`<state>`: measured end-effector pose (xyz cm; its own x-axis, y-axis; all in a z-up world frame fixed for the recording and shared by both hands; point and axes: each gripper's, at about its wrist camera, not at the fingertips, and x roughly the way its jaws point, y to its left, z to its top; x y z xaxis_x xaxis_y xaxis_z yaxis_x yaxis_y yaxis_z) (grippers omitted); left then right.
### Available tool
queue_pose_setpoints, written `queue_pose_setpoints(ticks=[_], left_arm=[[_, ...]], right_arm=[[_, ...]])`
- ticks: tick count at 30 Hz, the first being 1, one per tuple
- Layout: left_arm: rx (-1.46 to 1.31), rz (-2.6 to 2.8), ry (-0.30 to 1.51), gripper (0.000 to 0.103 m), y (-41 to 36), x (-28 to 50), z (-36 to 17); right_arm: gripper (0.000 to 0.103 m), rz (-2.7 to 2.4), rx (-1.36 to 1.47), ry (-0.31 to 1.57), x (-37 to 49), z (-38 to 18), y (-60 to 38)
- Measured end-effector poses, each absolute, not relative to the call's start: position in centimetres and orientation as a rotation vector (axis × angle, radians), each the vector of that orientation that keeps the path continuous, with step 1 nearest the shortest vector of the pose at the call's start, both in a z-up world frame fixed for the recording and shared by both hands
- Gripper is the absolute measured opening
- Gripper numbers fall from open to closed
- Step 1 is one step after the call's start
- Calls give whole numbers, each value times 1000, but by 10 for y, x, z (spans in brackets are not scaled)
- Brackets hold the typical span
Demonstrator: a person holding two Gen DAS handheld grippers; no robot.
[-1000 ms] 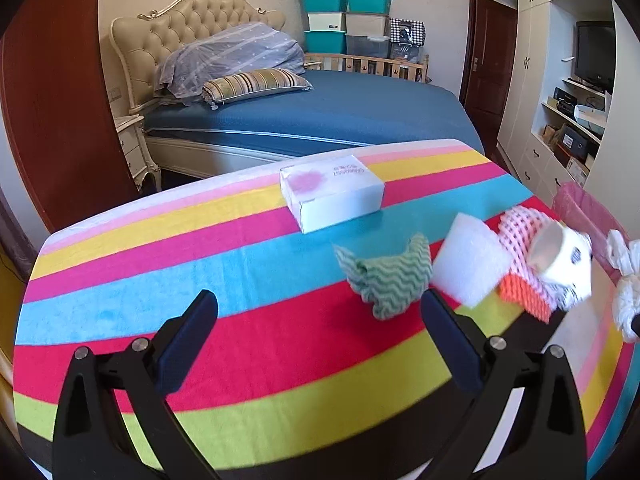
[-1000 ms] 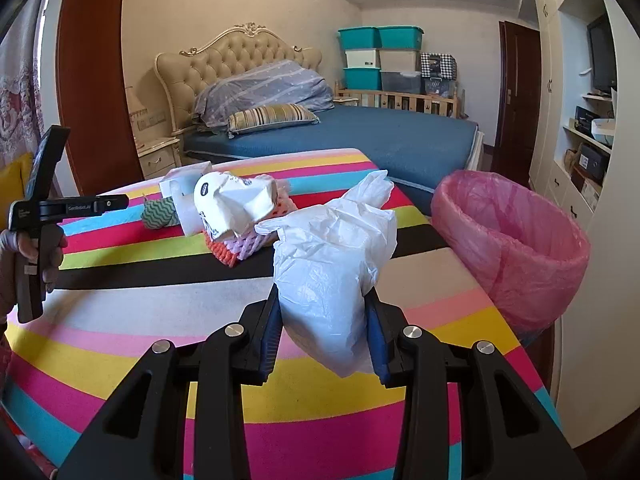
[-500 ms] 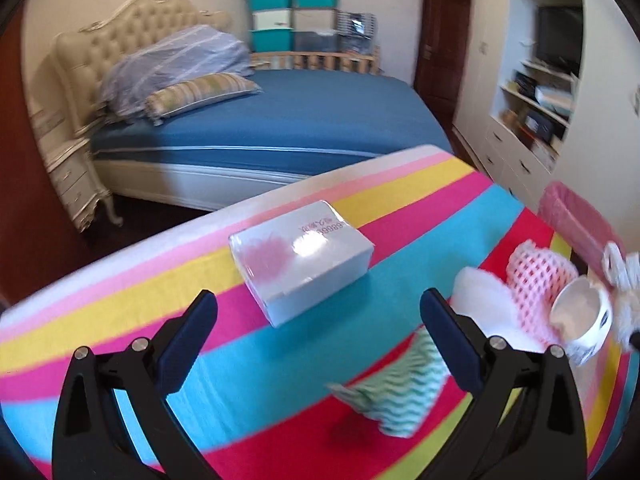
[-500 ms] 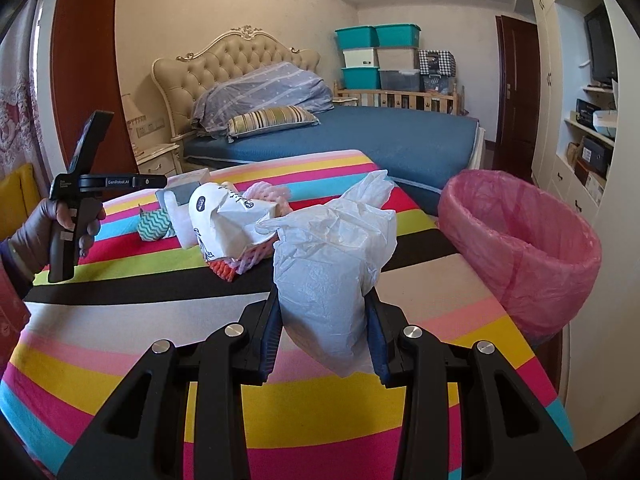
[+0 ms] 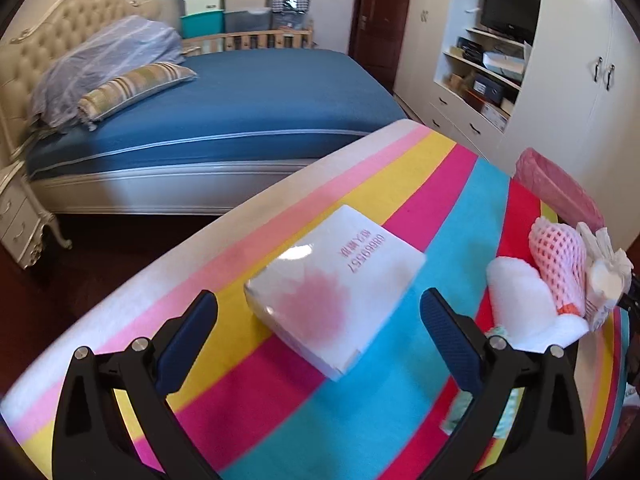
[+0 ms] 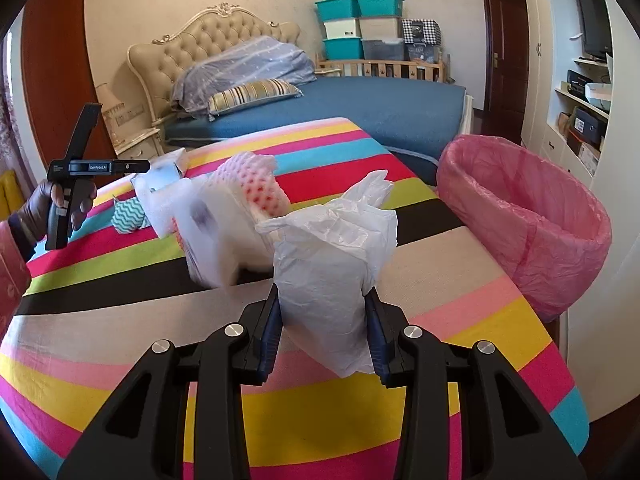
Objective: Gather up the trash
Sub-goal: 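Grasp a white tissue box with the left tool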
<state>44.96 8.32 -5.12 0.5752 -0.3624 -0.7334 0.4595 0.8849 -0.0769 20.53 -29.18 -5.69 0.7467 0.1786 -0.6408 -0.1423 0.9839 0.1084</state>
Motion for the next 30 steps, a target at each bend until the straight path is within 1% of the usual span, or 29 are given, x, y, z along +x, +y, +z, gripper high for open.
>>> queue_pose_setpoints(ticks=[5, 10, 15, 16, 17, 18, 19, 25, 30], left_arm=[[105, -586, 861, 98, 86, 475, -59], [106, -683, 882, 98, 71, 487, -64], [184, -707, 875, 97, 43, 459, -71], [209, -693, 868, 92, 39, 451, -72], [239, -669, 871, 79, 35, 442, -75], [255, -644, 872, 70, 34, 438, -75], [277, -598, 859, 64, 33, 431, -75], [338, -433, 756, 64, 23, 389, -57], [320, -362, 625, 64, 14, 342, -20]], right_arm=[[37, 142, 55, 741, 211, -60, -292], [37, 120, 50, 743, 211, -61, -292], [37, 129, 37, 750, 213, -61, -290], [37, 133, 39, 750, 213, -61, -289], [37, 142, 41, 749, 213, -61, -289], [37, 154, 42, 747, 212, -61, -288], [37, 166, 41, 743, 212, -60, -288], [37, 227, 32, 699, 200, -59, -282], [37, 266, 38, 648, 181, -53, -280]])
